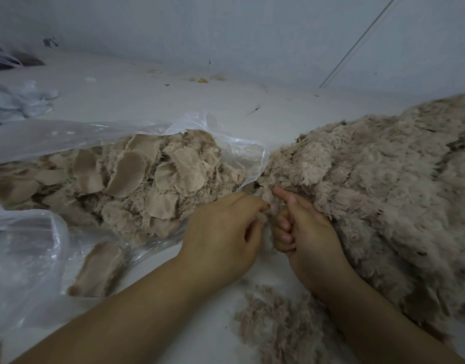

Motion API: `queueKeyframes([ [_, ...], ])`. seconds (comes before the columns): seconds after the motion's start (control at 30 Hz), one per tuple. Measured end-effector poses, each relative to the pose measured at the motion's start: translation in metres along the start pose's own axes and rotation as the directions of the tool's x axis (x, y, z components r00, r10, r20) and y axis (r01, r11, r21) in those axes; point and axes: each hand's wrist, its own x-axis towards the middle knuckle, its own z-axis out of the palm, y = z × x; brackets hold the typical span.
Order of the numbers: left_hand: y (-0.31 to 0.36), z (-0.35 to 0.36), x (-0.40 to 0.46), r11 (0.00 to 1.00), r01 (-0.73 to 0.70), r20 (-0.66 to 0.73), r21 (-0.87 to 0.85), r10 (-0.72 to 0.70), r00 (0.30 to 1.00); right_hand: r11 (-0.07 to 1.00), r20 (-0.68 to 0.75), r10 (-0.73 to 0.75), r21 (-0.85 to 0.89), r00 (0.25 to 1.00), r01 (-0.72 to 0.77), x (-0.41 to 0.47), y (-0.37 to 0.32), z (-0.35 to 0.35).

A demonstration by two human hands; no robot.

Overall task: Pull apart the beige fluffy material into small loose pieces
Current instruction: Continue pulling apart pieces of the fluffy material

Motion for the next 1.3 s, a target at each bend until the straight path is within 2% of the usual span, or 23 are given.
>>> queueKeyframes([
  [0.13,-0.003,0.004,-0.002,0.998,-0.046,0.039,-0.053,0.049,0.998,0.994,0.097,-0.028,-0.101,0.995,0.037,-0.003,-0.001,0.002],
  [0.23,-0.004,0.004,0.001,0.988,-0.081,-0.023,-0.132,0.079,0.997,0.991,0.126,-0.001,-0.130,0.992,0.018,-0.005,-0.005,0.006],
  [0.33,-0.007,0.002,0.003,0.991,-0.075,-0.067,-0.107,0.068,0.995,0.989,0.100,0.033,-0.148,0.994,-0.018,-0.004,-0.005,0.007],
  [0.6,-0.012,0.002,0.004,0.973,0.231,0.061,0.001,-0.231,0.971,0.992,0.041,0.048,-0.121,0.998,-0.043,-0.002,-0.003,0.008],
  [0.73,-0.015,0.003,0.005,0.962,0.266,0.096,0.057,-0.271,0.958,0.990,0.027,0.036,-0.137,0.999,-0.032,-0.003,-0.002,0.007],
  [0.83,-0.017,0.004,0.004,0.959,0.280,0.119,0.030,-0.282,0.952,0.988,0.007,0.010,-0.155,1.000,-0.009,-0.003,0.000,0.005],
  [1.0,-0.020,0.004,0.005,0.975,0.219,0.114,-0.027,-0.215,0.970,0.981,0.036,-0.020,-0.194,0.999,0.026,-0.001,0.001,0.002],
  [1.17,-0.008,0.004,0.004,0.980,0.008,0.007,-0.200,-0.007,1.000,0.981,0.126,-0.005,-0.193,0.992,0.029,-0.001,0.001,0.002],
  [1.3,-0.009,0.002,0.004,0.978,-0.019,-0.082,-0.209,0.002,0.997,0.974,0.111,0.021,-0.224,0.994,0.005,-0.003,0.000,0.006],
])
